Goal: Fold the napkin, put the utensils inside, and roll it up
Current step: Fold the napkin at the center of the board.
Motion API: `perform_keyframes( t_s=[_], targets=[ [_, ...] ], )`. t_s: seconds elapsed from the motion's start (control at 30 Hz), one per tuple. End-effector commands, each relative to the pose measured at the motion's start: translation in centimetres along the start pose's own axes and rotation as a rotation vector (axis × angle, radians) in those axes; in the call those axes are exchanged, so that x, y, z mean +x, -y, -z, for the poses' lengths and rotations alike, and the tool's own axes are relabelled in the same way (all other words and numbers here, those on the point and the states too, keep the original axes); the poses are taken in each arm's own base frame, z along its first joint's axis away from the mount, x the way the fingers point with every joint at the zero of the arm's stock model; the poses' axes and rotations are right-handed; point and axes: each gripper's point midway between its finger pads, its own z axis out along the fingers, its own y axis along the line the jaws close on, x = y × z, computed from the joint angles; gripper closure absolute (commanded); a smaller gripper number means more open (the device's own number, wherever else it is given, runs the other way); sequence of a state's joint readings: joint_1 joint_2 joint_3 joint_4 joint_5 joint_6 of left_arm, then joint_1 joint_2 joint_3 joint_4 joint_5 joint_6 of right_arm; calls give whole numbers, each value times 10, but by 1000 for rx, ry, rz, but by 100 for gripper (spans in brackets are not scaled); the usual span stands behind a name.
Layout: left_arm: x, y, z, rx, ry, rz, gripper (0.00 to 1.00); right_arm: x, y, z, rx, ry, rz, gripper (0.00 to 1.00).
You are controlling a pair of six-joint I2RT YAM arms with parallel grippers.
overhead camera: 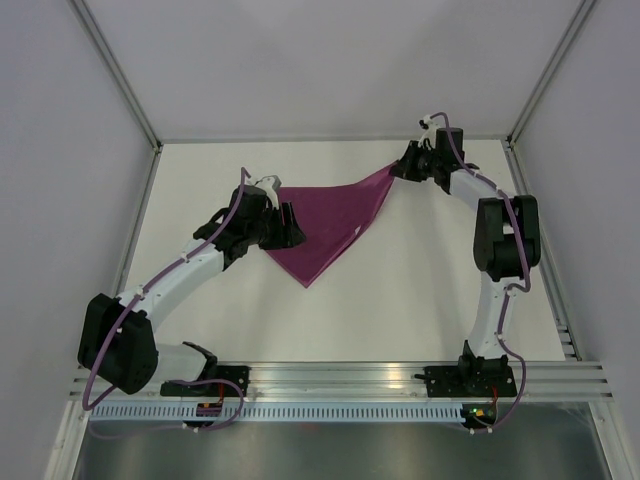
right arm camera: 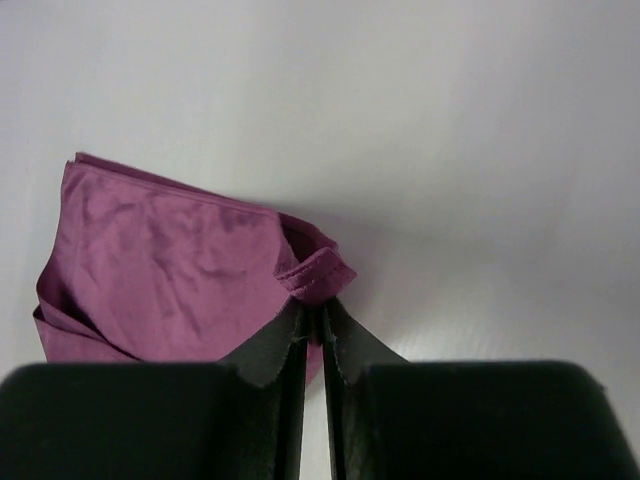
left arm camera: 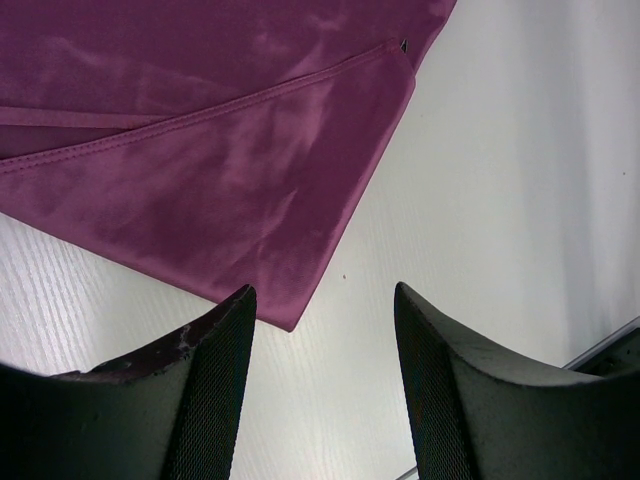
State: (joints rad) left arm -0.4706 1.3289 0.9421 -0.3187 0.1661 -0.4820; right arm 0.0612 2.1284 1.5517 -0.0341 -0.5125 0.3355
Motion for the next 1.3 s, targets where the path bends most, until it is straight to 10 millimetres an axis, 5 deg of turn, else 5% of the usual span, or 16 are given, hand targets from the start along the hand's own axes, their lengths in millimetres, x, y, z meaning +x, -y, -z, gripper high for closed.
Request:
perform_keyframes(
  t_s=[0.0, 0.23, 0.5, 0.77, 1.27],
  targets=[
    [-9, 3, 4, 2, 47, 52, 38, -29, -53, 15, -74, 109, 228, 86],
    [-28, 0, 30, -41, 177, 133, 38, 25, -133, 21, -200, 48, 506, 85],
    [-47, 8, 72, -21, 312, 196, 38, 101, -187, 15, -300, -65, 794, 86],
    [-47, 8, 87, -18, 344, 216, 38, 156, -204, 17, -365, -179, 954, 86],
    [-43, 5, 90, -22, 352, 230, 38, 213, -223, 26, -432, -270, 1093, 87]
  ],
)
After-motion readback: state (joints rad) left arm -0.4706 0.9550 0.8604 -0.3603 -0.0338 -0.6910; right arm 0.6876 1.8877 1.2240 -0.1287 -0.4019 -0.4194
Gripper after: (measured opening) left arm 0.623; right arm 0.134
